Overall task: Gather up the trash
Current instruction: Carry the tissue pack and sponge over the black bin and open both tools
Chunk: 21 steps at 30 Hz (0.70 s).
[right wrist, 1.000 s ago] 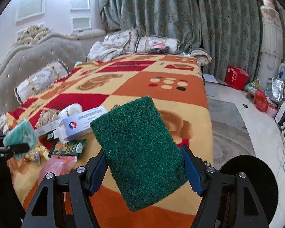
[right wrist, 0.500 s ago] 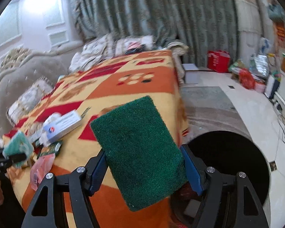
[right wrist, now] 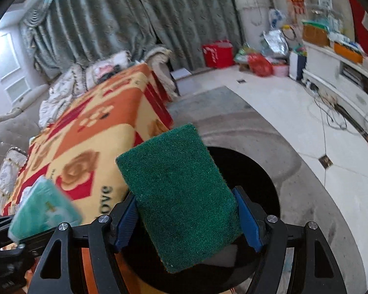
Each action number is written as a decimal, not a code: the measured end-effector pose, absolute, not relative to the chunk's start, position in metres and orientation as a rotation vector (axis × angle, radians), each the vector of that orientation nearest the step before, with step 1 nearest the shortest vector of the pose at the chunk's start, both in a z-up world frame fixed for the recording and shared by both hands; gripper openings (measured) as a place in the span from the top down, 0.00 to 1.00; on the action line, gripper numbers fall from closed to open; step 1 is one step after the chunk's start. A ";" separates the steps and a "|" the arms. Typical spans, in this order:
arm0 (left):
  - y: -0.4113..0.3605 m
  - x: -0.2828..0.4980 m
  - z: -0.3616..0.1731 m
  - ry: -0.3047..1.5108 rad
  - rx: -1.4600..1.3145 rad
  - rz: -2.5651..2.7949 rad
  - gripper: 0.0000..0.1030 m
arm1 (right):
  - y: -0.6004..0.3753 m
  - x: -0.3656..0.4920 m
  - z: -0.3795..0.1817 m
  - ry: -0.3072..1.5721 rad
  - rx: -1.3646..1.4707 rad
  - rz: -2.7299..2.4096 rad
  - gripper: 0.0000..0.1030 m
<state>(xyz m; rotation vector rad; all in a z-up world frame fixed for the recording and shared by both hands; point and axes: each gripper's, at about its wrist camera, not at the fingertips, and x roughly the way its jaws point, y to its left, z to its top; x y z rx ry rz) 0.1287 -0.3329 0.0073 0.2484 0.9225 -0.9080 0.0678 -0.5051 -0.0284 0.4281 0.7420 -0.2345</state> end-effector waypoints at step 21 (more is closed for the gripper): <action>-0.353 0.137 -0.016 0.916 0.246 -0.832 0.36 | -0.532 0.074 -0.041 0.754 0.526 -0.323 0.20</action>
